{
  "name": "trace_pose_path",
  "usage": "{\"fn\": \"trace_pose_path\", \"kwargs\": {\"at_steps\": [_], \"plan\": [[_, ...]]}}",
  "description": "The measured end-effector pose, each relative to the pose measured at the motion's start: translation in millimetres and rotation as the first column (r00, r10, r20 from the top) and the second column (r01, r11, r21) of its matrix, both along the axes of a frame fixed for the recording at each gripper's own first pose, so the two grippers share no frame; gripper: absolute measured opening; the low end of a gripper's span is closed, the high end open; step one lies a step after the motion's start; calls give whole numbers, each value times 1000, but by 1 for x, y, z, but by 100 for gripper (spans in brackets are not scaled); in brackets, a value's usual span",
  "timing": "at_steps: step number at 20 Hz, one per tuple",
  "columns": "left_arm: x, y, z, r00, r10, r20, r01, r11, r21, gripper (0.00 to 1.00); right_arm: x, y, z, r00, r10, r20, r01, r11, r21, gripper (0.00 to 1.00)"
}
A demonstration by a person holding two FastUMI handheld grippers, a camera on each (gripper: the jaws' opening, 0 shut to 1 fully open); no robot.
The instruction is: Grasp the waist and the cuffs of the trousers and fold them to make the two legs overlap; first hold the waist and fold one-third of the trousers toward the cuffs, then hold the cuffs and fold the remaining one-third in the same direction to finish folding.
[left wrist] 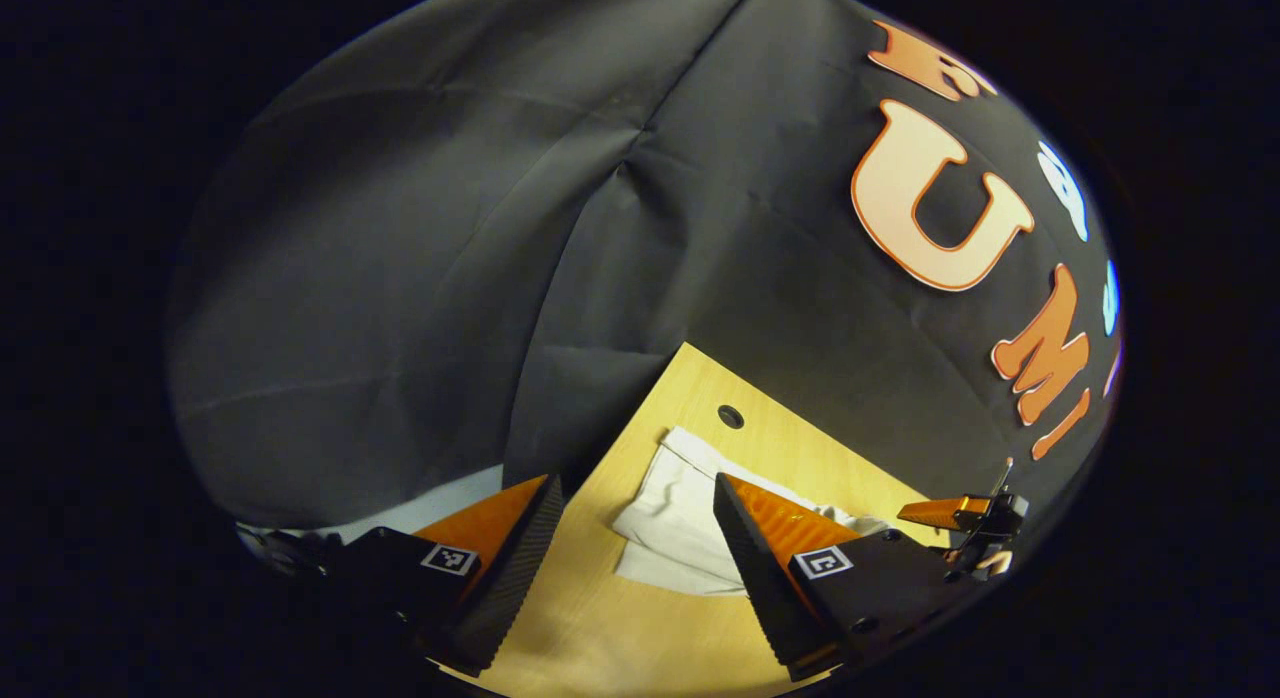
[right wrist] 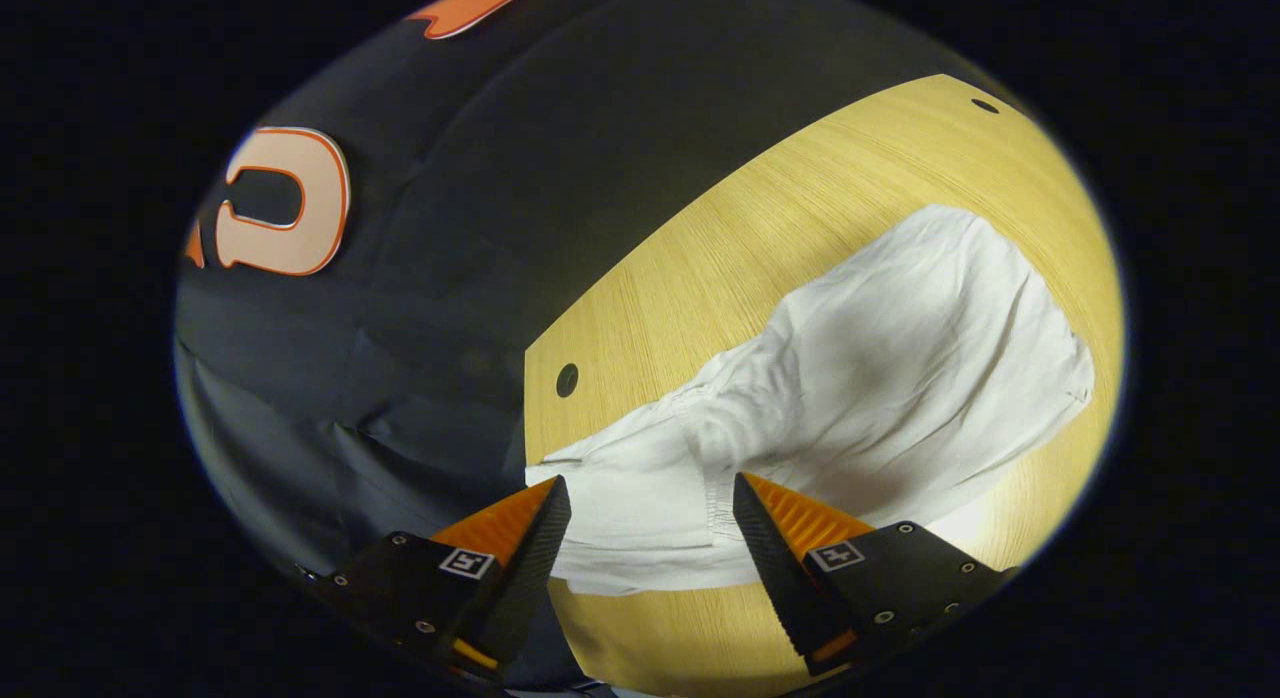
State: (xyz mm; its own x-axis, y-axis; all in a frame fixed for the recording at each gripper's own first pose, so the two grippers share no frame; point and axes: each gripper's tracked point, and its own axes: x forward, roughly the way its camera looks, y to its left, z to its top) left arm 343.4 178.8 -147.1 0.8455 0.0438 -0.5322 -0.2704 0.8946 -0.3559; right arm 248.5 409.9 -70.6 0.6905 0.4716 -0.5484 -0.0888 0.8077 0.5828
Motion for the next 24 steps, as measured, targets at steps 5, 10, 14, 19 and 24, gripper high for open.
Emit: {"fn": "trace_pose_path", "kwargs": {"at_steps": [5,10,14,19,24], "plan": [[0,-42,-28,996,48,-79,-68,956,-284,100,-6,0,6,999,25,-24,-24,997,68,98],[1,-69,-67,979,105,-177,-184,829,-528,99,-10,-25,-4,999,33,-33,-33,999,13,98],[-1,-69,-100,954,158,-255,-283,760,-586,99,-15,-39,-9,997,27,-68,-24,999,38,98],[17,-73,-118,946,159,-284,-300,767,-567,99,-17,-79,-20,995,-27,-97,32,998,52,98],[38,-77,-140,933,153,-325,-316,780,-540,99,-15,-119,-26,989,-94,-113,101,993,55,98]]}}
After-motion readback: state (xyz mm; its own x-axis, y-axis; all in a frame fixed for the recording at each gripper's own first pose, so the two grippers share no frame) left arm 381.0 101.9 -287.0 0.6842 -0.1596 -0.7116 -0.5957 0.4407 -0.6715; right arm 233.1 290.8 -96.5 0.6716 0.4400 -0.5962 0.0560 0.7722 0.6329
